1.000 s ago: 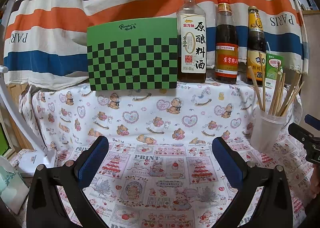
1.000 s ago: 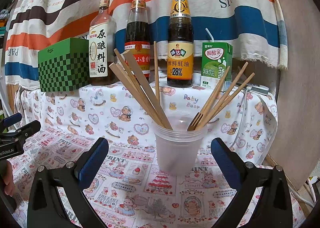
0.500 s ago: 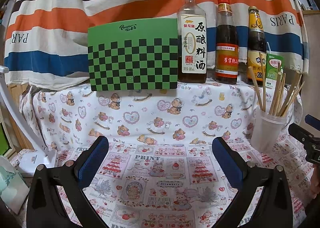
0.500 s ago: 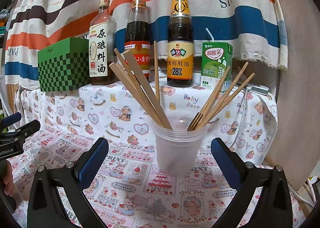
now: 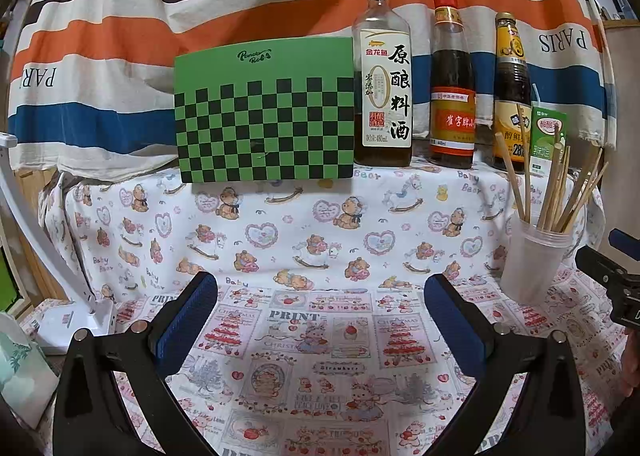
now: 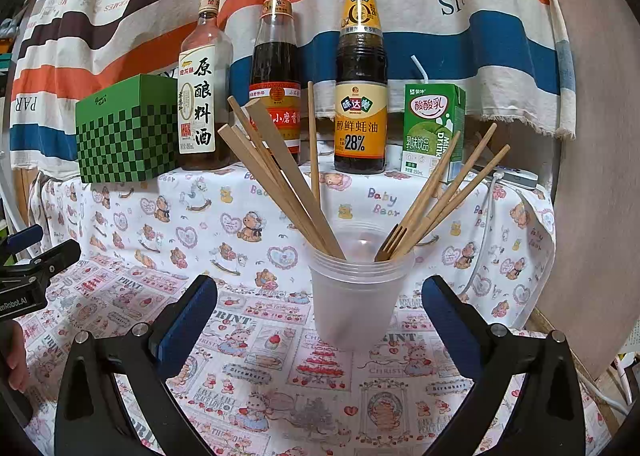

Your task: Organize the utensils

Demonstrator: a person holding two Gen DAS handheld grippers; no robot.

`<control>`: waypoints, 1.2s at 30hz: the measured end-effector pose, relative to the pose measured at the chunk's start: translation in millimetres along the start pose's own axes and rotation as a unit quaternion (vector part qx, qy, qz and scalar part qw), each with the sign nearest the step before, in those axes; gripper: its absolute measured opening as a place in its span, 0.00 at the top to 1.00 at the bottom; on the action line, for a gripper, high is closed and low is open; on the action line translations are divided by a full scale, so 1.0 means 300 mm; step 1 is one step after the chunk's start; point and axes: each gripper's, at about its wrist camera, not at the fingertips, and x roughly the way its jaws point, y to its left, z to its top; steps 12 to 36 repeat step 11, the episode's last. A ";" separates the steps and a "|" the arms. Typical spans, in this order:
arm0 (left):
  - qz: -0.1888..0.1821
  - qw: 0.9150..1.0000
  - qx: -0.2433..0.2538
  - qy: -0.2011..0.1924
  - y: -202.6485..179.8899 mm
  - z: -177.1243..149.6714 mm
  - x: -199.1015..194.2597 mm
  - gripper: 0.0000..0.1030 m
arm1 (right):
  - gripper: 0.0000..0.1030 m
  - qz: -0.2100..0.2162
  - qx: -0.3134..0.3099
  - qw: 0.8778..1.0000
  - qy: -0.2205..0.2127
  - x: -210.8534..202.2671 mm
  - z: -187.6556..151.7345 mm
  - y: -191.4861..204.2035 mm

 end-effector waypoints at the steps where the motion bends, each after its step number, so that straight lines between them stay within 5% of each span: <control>1: 0.000 1.000 0.000 0.000 0.000 0.000 -0.001 0.00 | 0.00 0.000 -0.001 1.000 0.000 0.003 0.001 -0.001; 36: -0.004 1.000 0.002 0.006 -0.004 0.001 0.007 0.00 | 0.00 0.000 -0.001 1.000 0.001 0.001 0.000 -0.002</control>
